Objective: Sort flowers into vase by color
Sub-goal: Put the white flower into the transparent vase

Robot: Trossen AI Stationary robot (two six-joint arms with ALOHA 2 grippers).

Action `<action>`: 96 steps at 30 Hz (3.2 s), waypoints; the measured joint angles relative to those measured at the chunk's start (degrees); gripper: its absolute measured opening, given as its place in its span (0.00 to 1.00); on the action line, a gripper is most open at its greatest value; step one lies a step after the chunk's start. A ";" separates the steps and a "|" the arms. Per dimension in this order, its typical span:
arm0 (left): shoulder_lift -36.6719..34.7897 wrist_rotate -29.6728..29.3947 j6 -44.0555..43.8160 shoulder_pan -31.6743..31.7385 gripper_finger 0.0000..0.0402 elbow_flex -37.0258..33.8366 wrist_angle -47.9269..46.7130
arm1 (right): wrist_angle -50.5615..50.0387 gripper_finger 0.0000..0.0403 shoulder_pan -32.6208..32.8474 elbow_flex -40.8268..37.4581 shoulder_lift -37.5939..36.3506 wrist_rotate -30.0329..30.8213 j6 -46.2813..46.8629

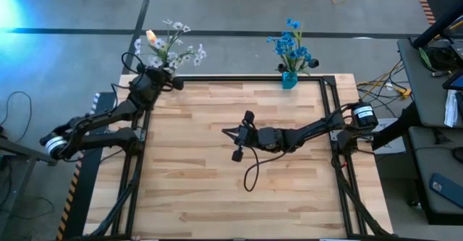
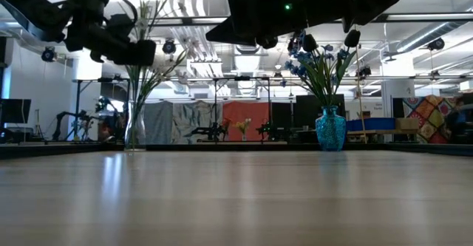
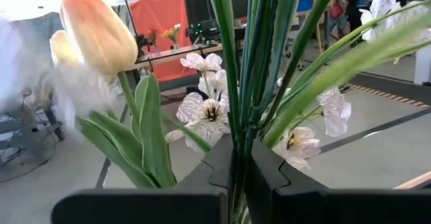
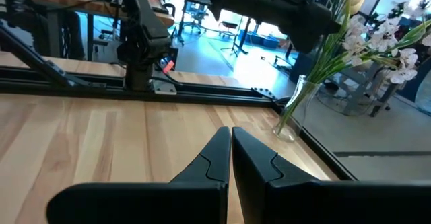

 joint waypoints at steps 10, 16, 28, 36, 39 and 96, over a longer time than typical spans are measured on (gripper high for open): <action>3.01 -0.44 -1.27 0.55 0.03 -0.20 0.77 | 0.00 0.02 0.00 0.00 0.00 0.00 0.07; 4.25 -2.85 -1.99 0.55 0.14 -0.22 1.01 | 0.00 0.02 0.00 0.00 0.00 0.00 0.09; 0.41 -2.93 -1.99 0.55 0.34 -0.22 -1.32 | 0.00 0.02 0.00 0.00 0.00 -0.02 0.11; -3.01 -2.97 -1.15 0.54 0.34 -0.22 -3.52 | 0.00 0.02 0.00 0.00 0.00 -0.02 0.13; -3.22 -3.06 -1.15 0.55 0.34 -0.22 -4.98 | 0.02 0.02 0.00 0.00 0.00 -0.02 0.13; -11.46 -2.90 0.14 0.55 0.58 26.25 -50.47 | 0.46 0.02 -0.02 0.00 -0.02 -0.66 0.24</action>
